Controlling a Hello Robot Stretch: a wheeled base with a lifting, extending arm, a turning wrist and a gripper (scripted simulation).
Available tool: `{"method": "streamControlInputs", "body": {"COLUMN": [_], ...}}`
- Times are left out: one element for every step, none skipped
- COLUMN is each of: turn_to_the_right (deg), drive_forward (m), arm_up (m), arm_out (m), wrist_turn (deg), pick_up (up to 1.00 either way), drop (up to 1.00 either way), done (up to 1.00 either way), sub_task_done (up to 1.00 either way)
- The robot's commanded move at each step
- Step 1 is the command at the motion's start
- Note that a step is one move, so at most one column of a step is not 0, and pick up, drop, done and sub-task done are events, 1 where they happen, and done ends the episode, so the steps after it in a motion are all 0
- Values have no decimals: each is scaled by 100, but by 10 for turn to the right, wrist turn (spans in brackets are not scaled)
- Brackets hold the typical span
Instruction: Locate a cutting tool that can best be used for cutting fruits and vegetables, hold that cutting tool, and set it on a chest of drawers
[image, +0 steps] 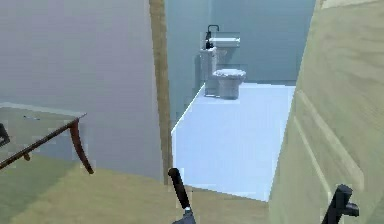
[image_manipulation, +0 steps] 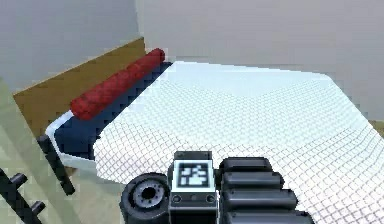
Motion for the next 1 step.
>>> {"method": "streamControlInputs", "body": {"turn_to_the_right": [0], "drive_forward": [40], "arm_up": [0], "arm_out": [0], "wrist_turn": [0], "pick_up": [0], "drop": [0], "done": [0], "sub_task_done": [0]}}
